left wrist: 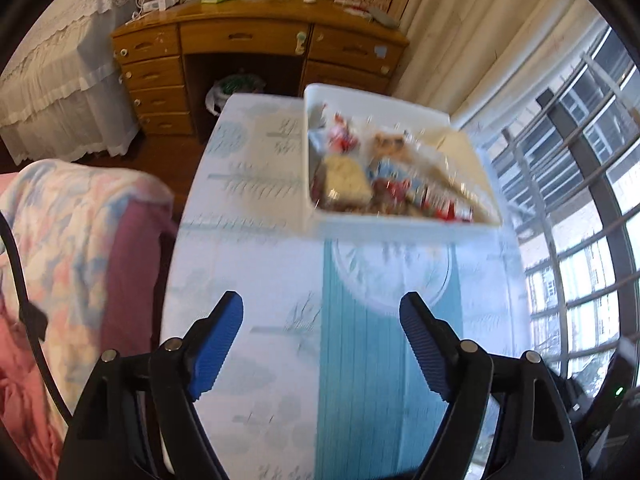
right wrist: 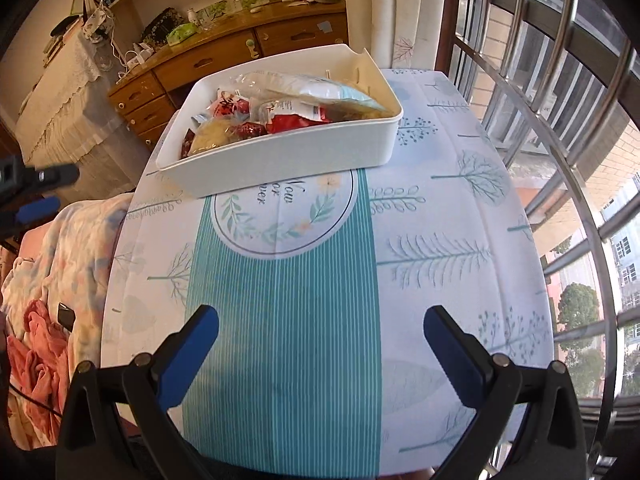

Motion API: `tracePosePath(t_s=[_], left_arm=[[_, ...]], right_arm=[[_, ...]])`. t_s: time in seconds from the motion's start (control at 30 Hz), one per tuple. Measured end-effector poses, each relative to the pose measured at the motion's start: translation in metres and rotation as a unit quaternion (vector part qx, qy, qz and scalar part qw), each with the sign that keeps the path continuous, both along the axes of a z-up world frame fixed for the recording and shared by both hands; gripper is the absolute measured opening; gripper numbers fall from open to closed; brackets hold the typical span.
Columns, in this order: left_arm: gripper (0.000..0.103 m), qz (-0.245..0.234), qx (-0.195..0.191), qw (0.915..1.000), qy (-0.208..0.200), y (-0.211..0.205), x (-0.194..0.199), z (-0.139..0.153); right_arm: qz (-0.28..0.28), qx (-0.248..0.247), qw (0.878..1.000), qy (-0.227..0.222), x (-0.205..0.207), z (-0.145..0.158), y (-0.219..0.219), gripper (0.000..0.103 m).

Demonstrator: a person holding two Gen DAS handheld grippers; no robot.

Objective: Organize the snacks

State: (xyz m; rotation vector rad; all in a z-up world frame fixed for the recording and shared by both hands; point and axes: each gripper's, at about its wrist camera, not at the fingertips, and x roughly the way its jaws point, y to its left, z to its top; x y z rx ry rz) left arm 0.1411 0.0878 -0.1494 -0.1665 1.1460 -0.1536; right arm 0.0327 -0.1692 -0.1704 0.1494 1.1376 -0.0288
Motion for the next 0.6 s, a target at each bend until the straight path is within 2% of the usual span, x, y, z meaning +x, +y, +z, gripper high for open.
tracePosePath(t_s=[0.13,0.33,0.4,0.47,0.6], left_arm=[[0.081,-0.002,-0.009,0.9999,0.005,0.004,-0.027,0.011],[0.082,-0.008,-0.002,0.9998,-0.020,-0.014,-0.054,0.049],[0.083,-0.008,-0.013,0.9993,-0.034,-0.022,-0.060,0.067],[0.088,-0.008,-0.012,0.9987,-0.050,-0.032,-0.066,0.084],[0.094,0.002,-0.012,0.9968,-0.080,-0.047,-0.080,0.108]], right_arm=[[0.014,0.002,1.000,0.013,-0.014,0.015,0.007,0.103],[0.045,0.010,0.999,0.016,-0.019,0.055,0.006,0.103],[0.062,0.014,0.998,0.006,-0.023,0.077,0.006,0.103],[0.070,0.006,0.998,-0.010,-0.027,0.096,0.006,0.103],[0.062,0.023,0.997,-0.029,-0.034,0.121,0.002,0.103]])
